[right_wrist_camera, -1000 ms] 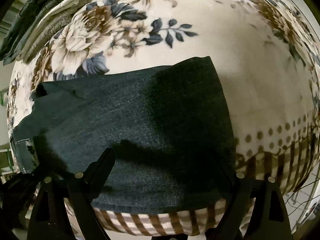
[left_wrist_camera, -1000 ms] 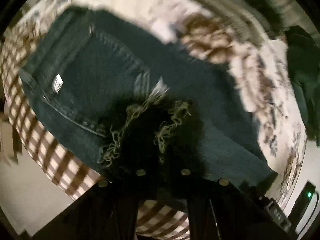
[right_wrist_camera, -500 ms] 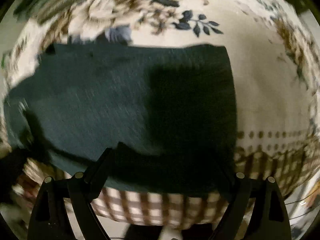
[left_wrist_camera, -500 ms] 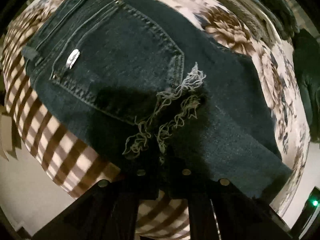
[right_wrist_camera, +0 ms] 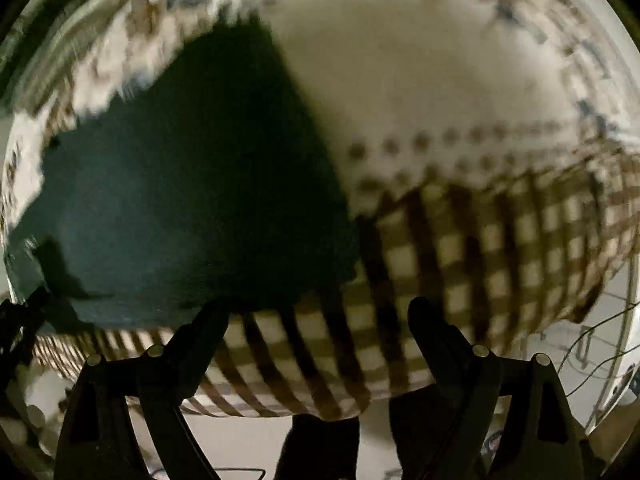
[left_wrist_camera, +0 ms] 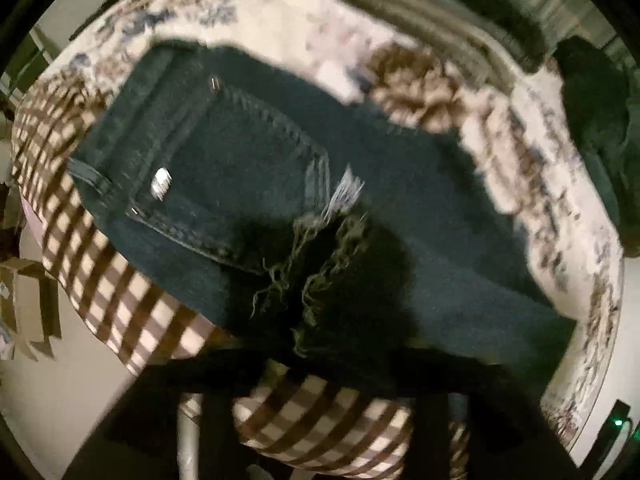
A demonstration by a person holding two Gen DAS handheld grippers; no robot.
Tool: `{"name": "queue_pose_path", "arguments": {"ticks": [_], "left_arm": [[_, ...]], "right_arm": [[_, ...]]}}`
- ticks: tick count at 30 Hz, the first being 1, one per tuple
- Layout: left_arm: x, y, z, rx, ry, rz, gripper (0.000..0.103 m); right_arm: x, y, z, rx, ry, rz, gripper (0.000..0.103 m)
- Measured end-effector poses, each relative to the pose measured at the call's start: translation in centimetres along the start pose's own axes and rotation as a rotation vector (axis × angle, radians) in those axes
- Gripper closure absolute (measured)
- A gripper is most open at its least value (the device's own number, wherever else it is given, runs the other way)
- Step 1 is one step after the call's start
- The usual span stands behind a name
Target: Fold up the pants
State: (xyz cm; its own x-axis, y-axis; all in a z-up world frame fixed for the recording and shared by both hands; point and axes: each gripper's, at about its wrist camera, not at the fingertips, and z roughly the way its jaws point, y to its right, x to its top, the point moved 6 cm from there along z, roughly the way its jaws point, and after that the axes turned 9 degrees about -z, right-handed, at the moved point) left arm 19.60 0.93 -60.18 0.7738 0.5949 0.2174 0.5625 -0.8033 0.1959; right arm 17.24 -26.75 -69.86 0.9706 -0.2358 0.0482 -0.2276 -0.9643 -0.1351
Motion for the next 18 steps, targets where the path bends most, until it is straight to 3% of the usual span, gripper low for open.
{"name": "queue_pose_path", "arguments": {"ticks": [1, 3, 5, 8, 10, 11, 14, 18], "left_arm": [[0.1, 0.2, -0.6, -0.016, 0.017, 0.000, 0.019], [0.1, 0.5, -0.5, -0.037, 0.023, 0.012, 0.018], [-0.1, 0.4, 1.3, -0.006, -0.011, 0.018, 0.018], [-1.0, -1.1, 4.9, 0.036, -0.084, -0.022, 0.018], [-0.9, -1.8, 5.5, 0.005, -0.103, -0.062, 0.018], [-0.5, -2.2, 4.6, -0.029, -0.086, -0.090, 0.018], [1.5, -4.6, -0.8, -0.162, 0.059, -0.199, 0.018], [3.7, -11.4, -3.5, -0.207, 0.173, -0.422, 0.018]], "right_arm": [[0.3, -0.1, -0.7, 0.004, 0.021, 0.006, 0.011], [0.5, -0.8, -1.6, 0.021, 0.049, -0.002, 0.011], [1.3, -1.5, -0.9, 0.006, 0.048, -0.038, 0.011], [2.8, -2.5, 2.6, -0.051, -0.047, -0.117, 0.011], [2.9, -2.8, 3.5, -0.087, -0.078, -0.121, 0.009], [3.1, -2.9, 3.1, -0.079, -0.071, -0.110, 0.009], [3.4, -2.9, 1.9, -0.047, -0.054, -0.090, 0.009], [3.6, -3.1, -0.3, -0.028, -0.027, -0.077, 0.009]]}}
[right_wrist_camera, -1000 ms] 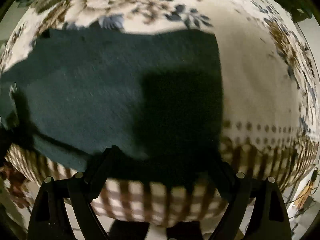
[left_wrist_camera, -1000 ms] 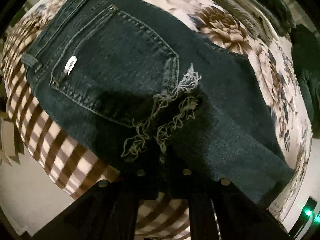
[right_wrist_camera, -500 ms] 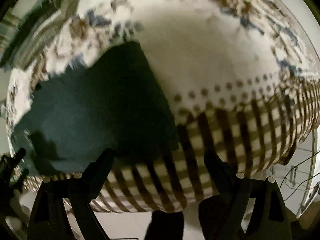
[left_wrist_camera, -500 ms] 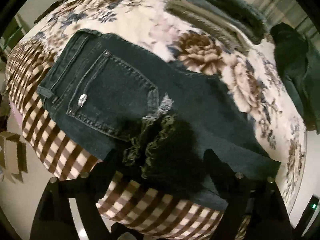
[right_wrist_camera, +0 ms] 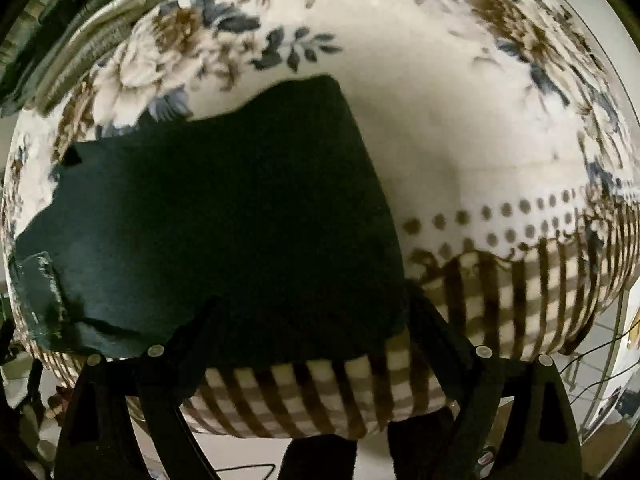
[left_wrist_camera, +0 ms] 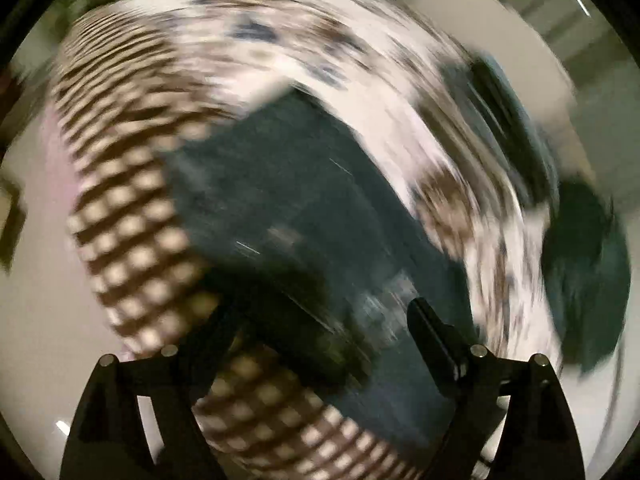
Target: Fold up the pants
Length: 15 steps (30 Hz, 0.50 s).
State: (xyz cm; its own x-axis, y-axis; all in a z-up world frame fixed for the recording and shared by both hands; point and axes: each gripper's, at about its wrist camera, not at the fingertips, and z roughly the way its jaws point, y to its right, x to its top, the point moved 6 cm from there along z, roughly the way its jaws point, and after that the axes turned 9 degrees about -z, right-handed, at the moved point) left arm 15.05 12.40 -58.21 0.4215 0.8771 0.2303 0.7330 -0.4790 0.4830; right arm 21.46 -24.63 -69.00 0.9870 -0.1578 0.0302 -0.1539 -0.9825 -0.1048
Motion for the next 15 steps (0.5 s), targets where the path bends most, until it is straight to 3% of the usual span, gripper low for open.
{"name": "queue_pose_path", "arguments": {"ticks": [3, 4, 7, 9, 10, 13, 14, 15], "left_arm": [[3.5, -5.4, 3.4, 0.011, -0.029, -0.199, 0.019], [4.4, -6.8, 4.4, -0.008, -0.034, -0.249, 0.023], [6.0, -8.3, 7.4, -0.066, -0.059, -0.344, 0.028], [7.4, -7.4, 7.3, -0.100, 0.001, -0.307, 0.045], [7.8, -6.9, 7.4, -0.110, 0.018, -0.283, 0.066], [9.3, -5.8, 8.9, -0.135, 0.017, -0.270, 0.069], [9.6, -5.9, 9.8, -0.155, -0.008, -0.284, 0.062], [9.9, -6.4, 10.4, -0.172, -0.030, -0.306, 0.061]], "right_arm": [[0.2, -1.0, -0.5, -0.012, 0.008, -0.024, 0.009], [-0.2, -1.8, -0.9, -0.013, 0.007, -0.032, 0.009], [1.2, -3.5, -0.4, -0.022, 0.013, -0.059, 0.009], [1.5, -4.5, -0.2, -0.032, 0.025, -0.080, 0.009], [1.8, -4.9, -0.2, -0.036, 0.034, -0.089, 0.009], [2.5, -6.1, 0.5, -0.039, 0.028, -0.108, 0.009], [2.6, -6.4, 0.8, -0.034, 0.026, -0.112, 0.009], [2.6, -6.7, 1.1, -0.028, 0.024, -0.118, 0.009]]}}
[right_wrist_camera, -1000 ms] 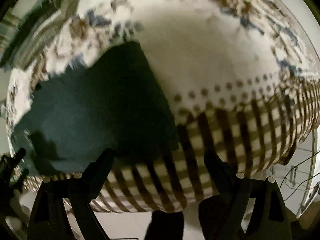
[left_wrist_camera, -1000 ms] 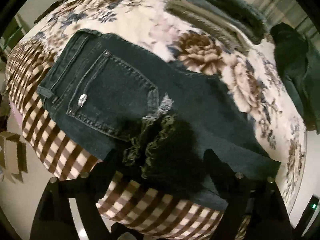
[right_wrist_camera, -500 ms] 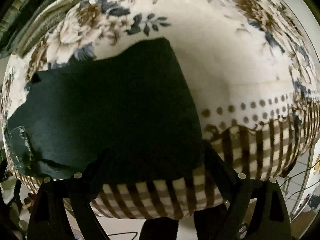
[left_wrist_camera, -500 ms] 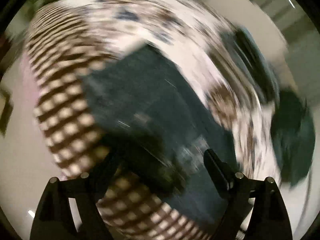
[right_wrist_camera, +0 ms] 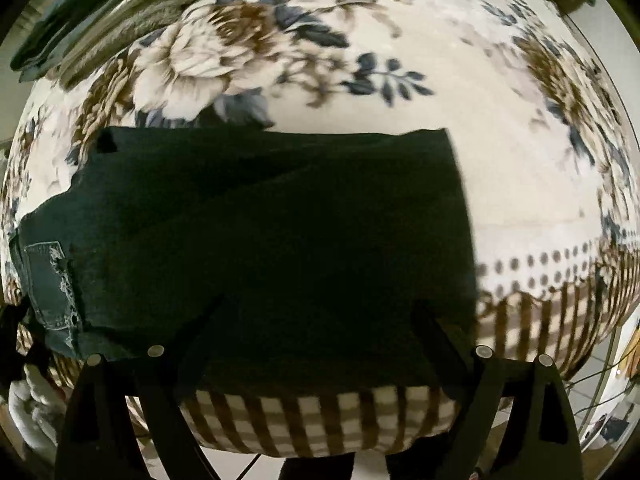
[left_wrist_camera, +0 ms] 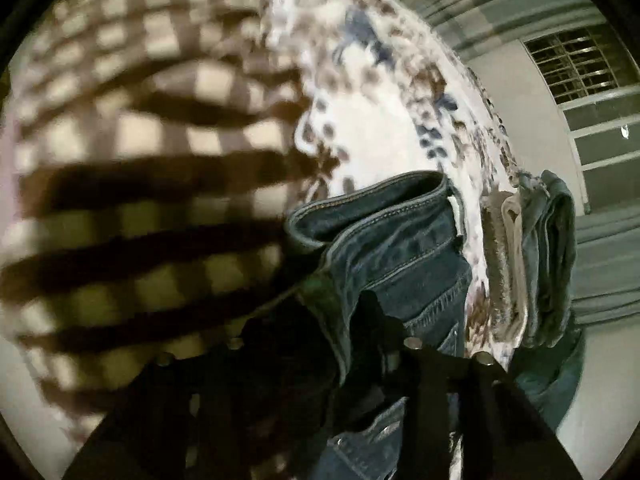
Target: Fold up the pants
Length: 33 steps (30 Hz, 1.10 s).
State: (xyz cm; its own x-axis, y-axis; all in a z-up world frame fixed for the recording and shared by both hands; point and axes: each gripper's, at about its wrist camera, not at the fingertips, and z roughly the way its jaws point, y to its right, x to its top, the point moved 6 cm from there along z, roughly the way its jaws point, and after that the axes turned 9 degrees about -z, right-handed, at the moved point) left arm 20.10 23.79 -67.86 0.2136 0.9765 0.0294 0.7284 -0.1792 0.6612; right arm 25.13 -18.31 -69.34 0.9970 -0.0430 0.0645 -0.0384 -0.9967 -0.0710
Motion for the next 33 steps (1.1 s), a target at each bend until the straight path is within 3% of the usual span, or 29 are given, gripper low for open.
{"name": "queue_pose_path", "arguments": {"ticks": [3, 5, 9, 12, 17, 21, 28, 33], "left_arm": [[0.1, -0.7, -0.3, -0.056, -0.012, -0.051, 0.066], [-0.7, 0.9, -1.7, -0.049, 0.028, 0.049, 0.080], [-2.9, 5.1, -6.0, -0.084, 0.117, 0.181, 0.082], [-6.3, 9.8, -9.8, -0.138, 0.152, 0.309, 0.083], [-16.6, 17.7, -14.7, -0.196, 0.143, 0.572, 0.084], [-26.6, 20.2, -15.6, -0.197, 0.075, 0.708, 0.084], [-42.1, 20.6, -10.6, -0.130, -0.079, 0.856, 0.084], [-50.6, 16.9, -4.4, 0.016, -0.193, 0.955, 0.084]], "right_arm": [[0.4, -1.1, 1.5, -0.020, -0.005, -0.029, 0.009], [0.7, -1.4, 2.3, -0.030, -0.018, -0.036, 0.009], [0.8, -0.9, 2.2, -0.001, -0.003, -0.002, 0.009], [0.6, 0.5, 1.1, 0.043, 0.020, 0.023, 0.009], [-0.6, 5.0, -0.5, 0.122, 0.026, 0.060, 0.008], [-1.6, 11.0, -2.0, 0.163, 0.033, 0.076, 0.004], [-1.9, 22.9, -3.0, 0.156, 0.066, 0.145, 0.003], [-2.9, 31.1, -3.2, 0.138, 0.085, 0.195, 0.003]]}}
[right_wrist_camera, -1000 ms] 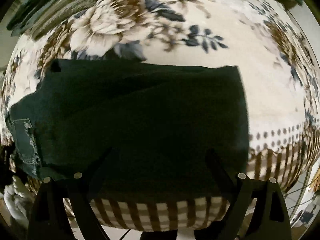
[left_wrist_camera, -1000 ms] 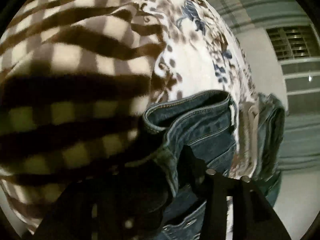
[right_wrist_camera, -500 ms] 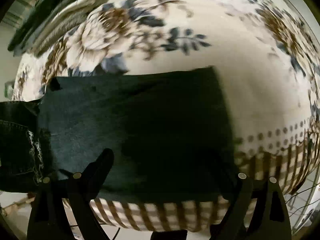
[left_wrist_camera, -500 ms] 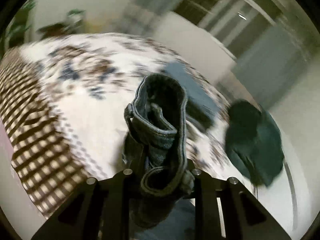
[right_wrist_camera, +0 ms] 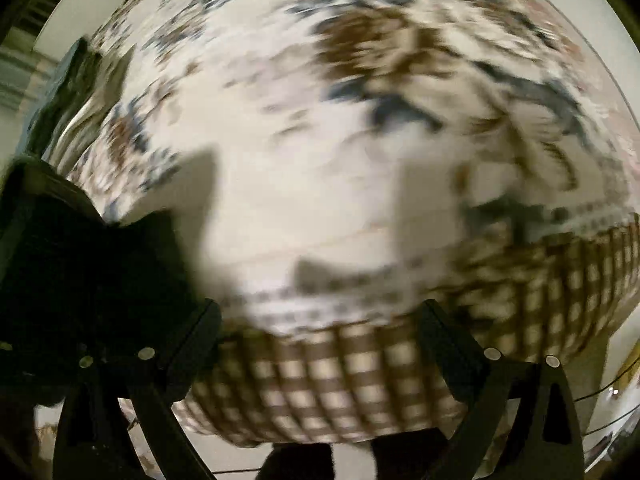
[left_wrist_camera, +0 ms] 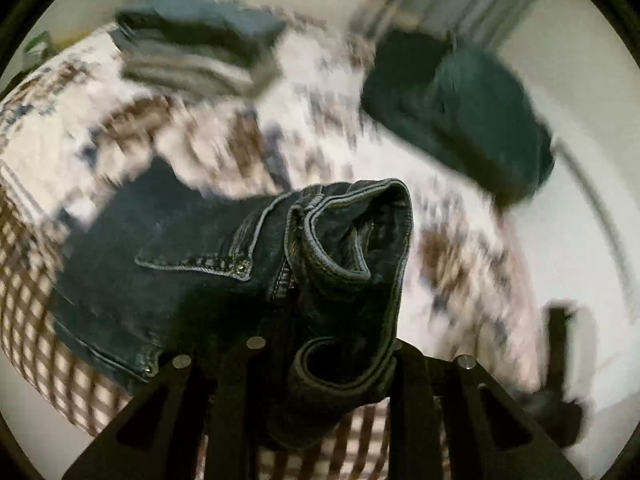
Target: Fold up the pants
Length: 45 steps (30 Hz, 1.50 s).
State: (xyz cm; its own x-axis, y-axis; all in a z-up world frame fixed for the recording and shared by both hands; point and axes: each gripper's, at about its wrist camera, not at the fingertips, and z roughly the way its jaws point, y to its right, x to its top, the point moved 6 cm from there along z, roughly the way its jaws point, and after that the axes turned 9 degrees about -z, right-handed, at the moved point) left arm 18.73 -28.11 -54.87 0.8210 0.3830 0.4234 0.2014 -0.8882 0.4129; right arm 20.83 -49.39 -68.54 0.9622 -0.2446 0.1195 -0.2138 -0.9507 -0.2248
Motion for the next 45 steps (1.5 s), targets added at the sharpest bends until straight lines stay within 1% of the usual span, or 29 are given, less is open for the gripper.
{"name": "queue_pose_path", "arguments": {"ticks": [2, 4, 6, 7, 8, 10, 13, 16, 18, 19, 20, 21, 22, 24, 25, 26, 27, 28, 29, 30, 31, 32, 33, 34, 36, 38, 41, 44, 45], "left_arm": [[-2.9, 0.6, 3.1, 0.075, -0.084, 0.081, 0.082], [-4.6, 0.7, 5.2, 0.150, -0.159, 0.139, 0.079], [-5.1, 1.4, 4.9, 0.155, -0.149, 0.165, 0.071], [-4.9, 1.7, 4.7, 0.138, -0.150, 0.162, 0.057], [-4.9, 2.4, 4.4, 0.114, -0.160, 0.157, 0.036], [-4.7, 3.5, 3.8, 0.076, -0.188, 0.155, 0.022], [-2.9, 4.1, 1.0, 0.040, -0.160, 0.129, 0.020], [0.8, 1.4, -2.0, 0.033, -0.100, 0.061, 0.017], [3.2, -1.6, -3.2, 0.085, -0.063, 0.030, 0.017], [4.7, -4.1, -3.7, 0.123, -0.048, 0.005, 0.017], [5.7, -5.8, -3.9, 0.154, -0.045, -0.010, 0.017], [6.7, -8.0, -3.8, 0.206, -0.046, -0.027, 0.017], [7.7, -10.5, -3.6, 0.254, -0.052, -0.052, 0.017], [9.1, -14.6, -2.8, 0.303, -0.074, -0.098, 0.017], [9.3, -15.9, -2.4, 0.323, -0.086, -0.109, 0.017], [9.5, -17.4, -1.8, 0.333, -0.106, -0.130, 0.017], [9.5, -18.2, -1.2, 0.338, -0.121, -0.143, 0.017], [9.3, -19.4, -0.5, 0.361, -0.143, -0.155, 0.017], [9.2, -20.0, -0.2, 0.368, -0.151, -0.163, 0.017], [9.0, -20.3, -0.1, 0.365, -0.153, -0.171, 0.017], [8.6, -20.5, 0.0, 0.360, -0.158, -0.176, 0.017], [8.3, -20.6, 0.2, 0.358, -0.165, -0.175, 0.017], [7.8, -20.6, 0.3, 0.360, -0.167, -0.169, 0.017], [7.5, -20.4, 0.4, 0.358, -0.168, -0.165, 0.017], [6.6, -20.2, 0.5, 0.348, -0.180, -0.172, 0.017], [6.3, -20.0, 0.3, 0.337, -0.194, -0.185, 0.017], [5.8, -19.3, -1.3, 0.291, -0.196, -0.199, 0.017], [5.3, -19.0, -2.4, 0.266, -0.206, -0.186, 0.017], [5.1, -19.0, -2.4, 0.265, -0.218, -0.178, 0.017]], "right_arm": [[-0.1, 2.4, -0.5, 0.000, 0.000, 0.020, 0.003], [-0.1, 4.6, -0.8, 0.012, -0.004, 0.039, 0.003], [-0.1, 6.3, -1.2, 0.040, -0.005, 0.050, 0.003], [-0.2, 6.8, -1.2, 0.054, -0.005, 0.050, 0.003], [-0.2, 7.1, -1.3, 0.071, -0.006, 0.049, 0.003], [-0.4, 7.6, -1.4, 0.122, -0.008, 0.053, 0.003], [-0.4, 6.5, -1.1, 0.215, -0.013, 0.073, 0.003], [0.1, 3.4, 0.0, 0.354, -0.027, 0.076, 0.003], [0.7, 0.3, 1.3, 0.459, -0.038, 0.071, 0.003], [1.2, -1.6, 2.2, 0.521, -0.046, 0.066, 0.003], [1.6, -3.5, 3.3, 0.586, -0.062, 0.066, 0.003], [1.8, -4.9, 4.5, 0.642, -0.085, 0.075, 0.003], [2.0, -5.9, 5.5, 0.680, -0.106, 0.089, 0.003], [2.2, -7.6, 8.3, 0.731, -0.161, 0.141, 0.003], [2.1, -8.1, 9.6, 0.734, -0.192, 0.153, 0.003], [2.0, -8.1, 10.7, 0.677, -0.214, 0.166, 0.003], [2.0, -8.0, 10.9, 0.636, -0.212, 0.177, 0.004], [2.2, -8.1, 10.2, 0.618, -0.184, 0.173, 0.004], [2.2, -8.0, 8.9, 0.566, -0.134, 0.148, 0.005], [2.3, -7.9, 7.6, 0.548, -0.075, 0.122, 0.008], [2.3, -7.8, 6.2, 0.552, -0.024, 0.099, 0.026], [2.1, -7.6, 5.4, 0.530, 0.003, 0.088, 0.062], [1.5, -7.8, 4.9, 0.506, -0.011, 0.076, 0.080], [1.1, -8.0, 4.7, 0.508, -0.025, 0.074, 0.093], [0.4, -8.5, 4.3, 0.523, -0.038, 0.071, 0.096], [0.2, -8.6, 3.8, 0.563, -0.048, 0.103, 0.097], [0.8, -8.1, 1.3, 0.645, -0.053, 0.174, 0.098], [0.0, -7.1, 0.5, 0.649, -0.102, 0.162, 0.098], [-0.5, -6.9, 1.2, 0.591, -0.137, 0.128, 0.098]]}}
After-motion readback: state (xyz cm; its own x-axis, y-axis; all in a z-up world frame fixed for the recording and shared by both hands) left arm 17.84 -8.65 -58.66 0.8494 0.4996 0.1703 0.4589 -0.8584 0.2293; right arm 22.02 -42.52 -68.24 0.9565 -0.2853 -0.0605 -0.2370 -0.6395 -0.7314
